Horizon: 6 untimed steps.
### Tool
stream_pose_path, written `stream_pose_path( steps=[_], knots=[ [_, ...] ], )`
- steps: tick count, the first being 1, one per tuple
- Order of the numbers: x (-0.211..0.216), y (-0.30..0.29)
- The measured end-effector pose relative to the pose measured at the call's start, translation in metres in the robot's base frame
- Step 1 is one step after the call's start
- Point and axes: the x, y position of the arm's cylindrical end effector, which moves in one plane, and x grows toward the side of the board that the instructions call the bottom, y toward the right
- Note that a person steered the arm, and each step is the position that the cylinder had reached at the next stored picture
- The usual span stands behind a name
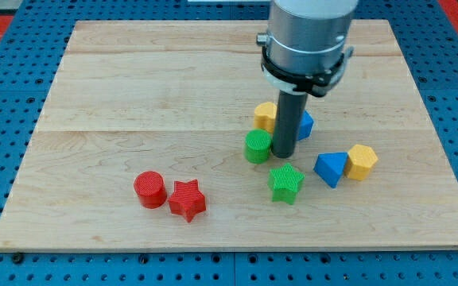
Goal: Push the green circle to the left of the red circle
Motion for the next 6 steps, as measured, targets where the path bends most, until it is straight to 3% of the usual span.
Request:
stream_pose_path(
  steps=[1,2,3,4,6],
  knots=[
    [-0.011,-0.045],
    [-0.011,-0.154],
    [-0.012,-0.211],
    [-0.049,-0.21],
    [0.018,-0.251]
  ],
)
